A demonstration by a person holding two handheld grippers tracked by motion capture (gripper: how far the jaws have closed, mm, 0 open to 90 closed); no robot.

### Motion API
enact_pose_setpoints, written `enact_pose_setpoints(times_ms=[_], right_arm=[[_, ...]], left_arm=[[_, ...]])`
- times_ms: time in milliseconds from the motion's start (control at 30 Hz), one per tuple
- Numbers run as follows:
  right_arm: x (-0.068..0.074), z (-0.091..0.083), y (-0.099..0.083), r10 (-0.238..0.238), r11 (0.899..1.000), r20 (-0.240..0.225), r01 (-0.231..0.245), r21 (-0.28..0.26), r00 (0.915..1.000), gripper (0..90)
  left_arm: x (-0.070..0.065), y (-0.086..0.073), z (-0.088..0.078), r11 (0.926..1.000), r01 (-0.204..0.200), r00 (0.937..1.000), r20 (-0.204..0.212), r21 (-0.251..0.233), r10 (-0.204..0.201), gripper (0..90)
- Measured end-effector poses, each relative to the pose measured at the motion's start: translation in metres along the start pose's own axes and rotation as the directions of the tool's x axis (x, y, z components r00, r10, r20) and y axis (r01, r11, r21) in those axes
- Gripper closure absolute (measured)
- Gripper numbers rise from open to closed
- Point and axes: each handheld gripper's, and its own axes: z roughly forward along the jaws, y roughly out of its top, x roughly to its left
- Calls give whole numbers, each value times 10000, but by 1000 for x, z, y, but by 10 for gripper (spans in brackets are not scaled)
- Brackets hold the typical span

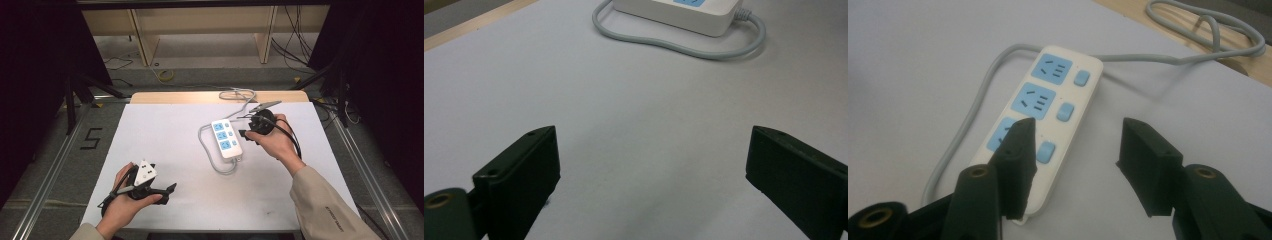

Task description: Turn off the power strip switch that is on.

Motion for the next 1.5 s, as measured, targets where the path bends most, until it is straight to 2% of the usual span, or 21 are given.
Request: enact_pose_setpoints(times_ms=[267,600,1000,1233,1500], right_arm=[[0,-17,-14,19,9998,-85,-21,-220,10000,424],[4,-34,-32,-241,9977,-108,233,-629,9997,359],[5,-51,-58,-296,9932,-268,264,-1134,9992,332],[6,-63,-82,-205,9926,-229,176,-1202,9995,323],[6,-74,-113,-9,9861,-373,-53,-1661,9993,304]], left_arm=[[0,0,0,10000,13,10000,-26,4,-13,67],[1,0,0,10000,38,10000,-51,15,-38,67],[2,0,0,9999,104,9999,-68,-34,-104,67],[1,0,0,9999,107,9999,-79,-18,-107,67],[1,-1,0,9999,124,9999,-73,0,-124,68]])
